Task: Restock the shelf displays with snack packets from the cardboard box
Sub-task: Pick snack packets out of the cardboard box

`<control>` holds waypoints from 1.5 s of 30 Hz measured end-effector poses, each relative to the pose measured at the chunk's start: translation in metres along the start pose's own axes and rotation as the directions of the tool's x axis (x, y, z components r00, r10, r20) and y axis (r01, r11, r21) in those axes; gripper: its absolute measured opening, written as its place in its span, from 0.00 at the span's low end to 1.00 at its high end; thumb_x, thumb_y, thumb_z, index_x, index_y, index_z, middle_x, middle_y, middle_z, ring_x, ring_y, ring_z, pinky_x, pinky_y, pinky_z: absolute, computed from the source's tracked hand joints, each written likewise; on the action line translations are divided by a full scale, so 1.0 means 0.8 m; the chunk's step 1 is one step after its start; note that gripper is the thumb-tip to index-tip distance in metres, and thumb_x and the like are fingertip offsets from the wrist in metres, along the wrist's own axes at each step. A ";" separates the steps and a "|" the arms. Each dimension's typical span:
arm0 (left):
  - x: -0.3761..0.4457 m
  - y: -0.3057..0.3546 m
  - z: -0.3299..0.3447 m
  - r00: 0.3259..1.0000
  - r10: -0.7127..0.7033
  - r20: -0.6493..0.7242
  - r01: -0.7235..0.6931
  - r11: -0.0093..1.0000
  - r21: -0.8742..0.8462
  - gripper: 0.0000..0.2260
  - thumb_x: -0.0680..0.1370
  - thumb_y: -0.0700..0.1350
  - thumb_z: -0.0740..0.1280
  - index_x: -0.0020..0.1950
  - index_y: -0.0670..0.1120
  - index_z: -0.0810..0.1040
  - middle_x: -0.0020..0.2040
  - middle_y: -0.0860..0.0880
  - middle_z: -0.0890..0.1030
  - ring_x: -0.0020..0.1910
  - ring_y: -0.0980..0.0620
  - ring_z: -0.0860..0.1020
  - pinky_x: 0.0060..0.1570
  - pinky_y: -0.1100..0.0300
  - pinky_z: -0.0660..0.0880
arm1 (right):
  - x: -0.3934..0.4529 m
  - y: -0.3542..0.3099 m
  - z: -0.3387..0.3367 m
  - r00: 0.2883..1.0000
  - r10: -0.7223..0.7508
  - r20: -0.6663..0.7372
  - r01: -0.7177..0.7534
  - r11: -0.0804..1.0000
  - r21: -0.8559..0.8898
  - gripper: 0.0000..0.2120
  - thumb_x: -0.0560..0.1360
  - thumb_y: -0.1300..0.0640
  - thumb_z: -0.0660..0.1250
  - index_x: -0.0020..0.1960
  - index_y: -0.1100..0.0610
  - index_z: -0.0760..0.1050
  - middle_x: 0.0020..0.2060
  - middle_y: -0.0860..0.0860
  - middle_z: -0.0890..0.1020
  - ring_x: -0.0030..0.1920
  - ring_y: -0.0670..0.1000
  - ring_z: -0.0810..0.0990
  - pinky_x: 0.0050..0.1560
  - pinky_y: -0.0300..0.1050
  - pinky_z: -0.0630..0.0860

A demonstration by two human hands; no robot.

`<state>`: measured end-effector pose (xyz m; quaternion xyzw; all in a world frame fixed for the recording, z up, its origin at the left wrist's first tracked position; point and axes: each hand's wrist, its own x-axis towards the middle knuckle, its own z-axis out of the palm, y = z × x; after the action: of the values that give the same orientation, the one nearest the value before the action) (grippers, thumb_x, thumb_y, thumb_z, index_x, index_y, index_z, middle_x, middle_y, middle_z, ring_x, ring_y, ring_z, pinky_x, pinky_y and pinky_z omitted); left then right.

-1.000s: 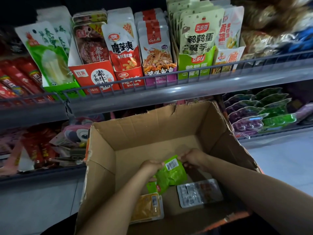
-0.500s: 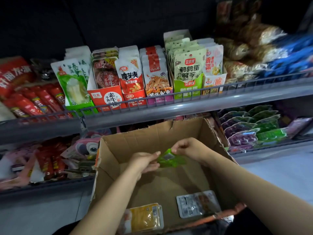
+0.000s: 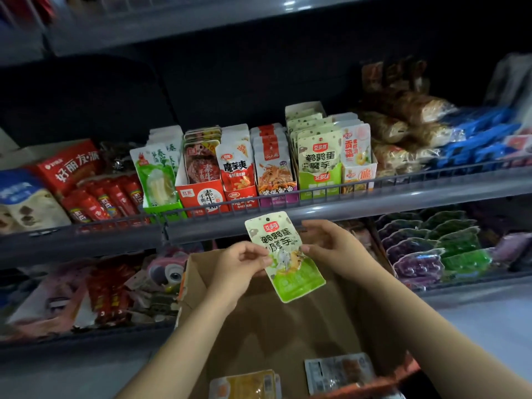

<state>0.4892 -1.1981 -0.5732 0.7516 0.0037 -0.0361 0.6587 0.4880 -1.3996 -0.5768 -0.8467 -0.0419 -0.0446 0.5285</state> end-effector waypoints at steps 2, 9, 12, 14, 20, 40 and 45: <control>0.005 0.014 0.002 0.997 0.074 0.012 -0.075 0.993 0.090 0.08 0.72 0.31 0.70 0.39 0.43 0.78 0.40 0.46 0.81 0.35 0.55 0.78 0.32 0.68 0.75 | 0.007 0.000 -0.003 0.996 0.083 -0.034 -0.081 0.996 0.037 0.23 0.71 0.56 0.73 0.64 0.52 0.73 0.48 0.48 0.82 0.48 0.47 0.81 0.49 0.35 0.73; 0.039 0.057 0.017 0.952 0.306 0.023 -0.304 0.925 0.228 0.10 0.73 0.32 0.70 0.38 0.45 0.72 0.38 0.50 0.79 0.35 0.61 0.78 0.30 0.64 0.75 | 0.032 -0.018 -0.026 0.986 0.126 -0.106 -0.086 0.942 0.325 0.03 0.73 0.61 0.71 0.47 0.59 0.80 0.34 0.49 0.81 0.33 0.44 0.78 0.35 0.31 0.73; 0.059 0.076 0.032 0.935 0.354 -0.018 -0.342 0.914 0.219 0.12 0.73 0.35 0.70 0.40 0.46 0.68 0.41 0.48 0.78 0.41 0.53 0.80 0.31 0.61 0.77 | 0.044 -0.025 -0.036 0.970 0.114 -0.214 -0.022 0.920 0.391 0.03 0.73 0.61 0.71 0.42 0.57 0.77 0.33 0.50 0.78 0.29 0.46 0.73 0.26 0.33 0.71; 0.071 0.090 0.044 0.951 0.305 -0.042 -0.298 0.946 0.132 0.11 0.74 0.38 0.71 0.45 0.48 0.69 0.44 0.47 0.79 0.42 0.52 0.81 0.35 0.59 0.80 | 0.054 -0.028 -0.042 0.950 0.110 -0.291 0.014 0.918 0.395 0.05 0.73 0.61 0.70 0.41 0.55 0.76 0.34 0.51 0.78 0.30 0.47 0.76 0.26 0.34 0.71; 0.103 0.122 0.078 0.952 0.306 -0.013 -0.305 0.951 0.049 0.03 0.78 0.46 0.66 0.45 0.49 0.77 0.45 0.51 0.80 0.47 0.52 0.81 0.42 0.64 0.79 | 0.076 -0.038 -0.065 0.873 0.002 -0.489 0.122 0.967 0.222 0.04 0.73 0.57 0.71 0.43 0.51 0.76 0.40 0.47 0.82 0.44 0.51 0.81 0.46 0.48 0.78; 0.173 0.121 0.094 0.967 0.243 0.080 -0.189 0.889 -0.418 0.06 0.80 0.39 0.61 0.44 0.41 0.71 0.52 0.47 0.80 0.55 0.52 0.79 0.62 0.53 0.74 | 0.121 -0.049 -0.074 0.845 -0.190 -0.501 0.286 0.950 0.123 0.08 0.77 0.58 0.66 0.54 0.49 0.77 0.48 0.41 0.80 0.50 0.38 0.78 0.47 0.26 0.72; 0.178 0.110 0.097 0.974 0.227 0.006 -0.211 0.912 -0.353 0.05 0.79 0.41 0.63 0.51 0.39 0.74 0.52 0.50 0.80 0.54 0.53 0.79 0.59 0.56 0.76 | 0.130 -0.033 -0.076 0.892 -0.219 -0.396 0.311 0.933 0.183 0.15 0.78 0.59 0.64 0.60 0.44 0.72 0.54 0.37 0.77 0.56 0.35 0.75 0.52 0.31 0.73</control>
<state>0.6319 -1.2923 -0.5043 0.6170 -0.0895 0.0216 0.7816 0.5860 -1.4400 -0.5147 -0.7386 -0.0626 -0.2698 0.6146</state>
